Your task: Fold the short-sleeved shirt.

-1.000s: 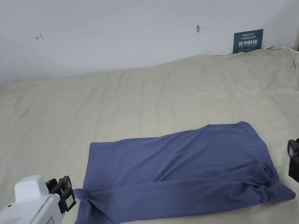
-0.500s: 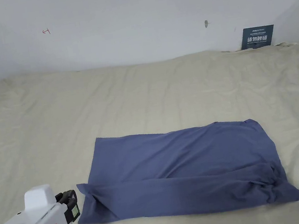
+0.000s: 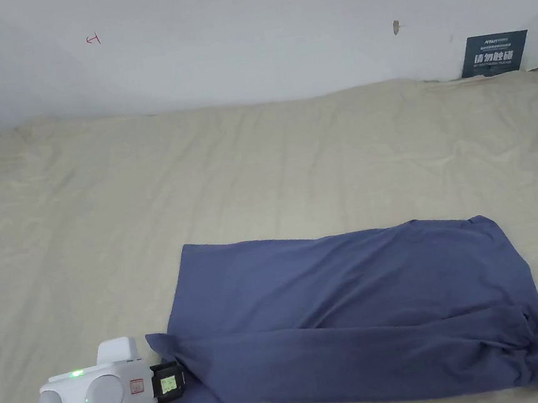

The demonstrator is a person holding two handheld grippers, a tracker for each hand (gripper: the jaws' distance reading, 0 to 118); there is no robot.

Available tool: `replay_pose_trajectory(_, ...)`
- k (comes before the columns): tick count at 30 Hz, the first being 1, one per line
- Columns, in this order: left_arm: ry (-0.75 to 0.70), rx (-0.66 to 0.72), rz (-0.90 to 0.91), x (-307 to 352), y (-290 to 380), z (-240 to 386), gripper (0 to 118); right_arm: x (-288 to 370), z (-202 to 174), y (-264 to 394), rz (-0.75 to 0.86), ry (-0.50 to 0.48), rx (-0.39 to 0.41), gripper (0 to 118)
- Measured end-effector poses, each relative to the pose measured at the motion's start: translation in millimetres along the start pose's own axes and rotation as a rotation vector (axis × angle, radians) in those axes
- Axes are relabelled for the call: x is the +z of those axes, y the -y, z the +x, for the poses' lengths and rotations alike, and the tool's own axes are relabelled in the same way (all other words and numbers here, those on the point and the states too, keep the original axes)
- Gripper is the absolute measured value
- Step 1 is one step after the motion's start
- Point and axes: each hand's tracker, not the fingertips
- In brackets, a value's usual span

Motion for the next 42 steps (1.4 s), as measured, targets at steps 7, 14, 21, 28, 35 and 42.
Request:
replay_pose_trajectory(7,0.048,-0.024,-0.104,-28.2,10.6,6.3,46,-11.1,1.9,3.9,-0.037,0.014,-0.026,0)
replay_pose_trajectory(14,0.082,-0.110,-0.059,-12.3,-1.1,16.8,7,-27.0,12.2,8.7,-0.107,0.019,-0.074,0)
replay_pose_trajectory(21,0.155,-0.090,0.041,35.0,-14.3,12.2,7,-93.7,36.2,37.2,-0.332,0.008,-0.148,68)
replay_pose_trajectory(28,0.167,-0.095,0.070,54.4,-20.0,17.2,7,-158.9,47.4,69.8,-0.513,0.046,-0.151,90)
replay_pose_trajectory(35,0.165,-0.062,0.046,39.2,-18.2,11.5,7,-179.4,40.2,86.4,-0.585,0.025,-0.131,40)
replay_pose_trajectory(42,0.162,-0.005,0.030,36.2,-6.2,3.2,7,-145.4,34.6,70.8,-0.511,-0.017,-0.134,8)
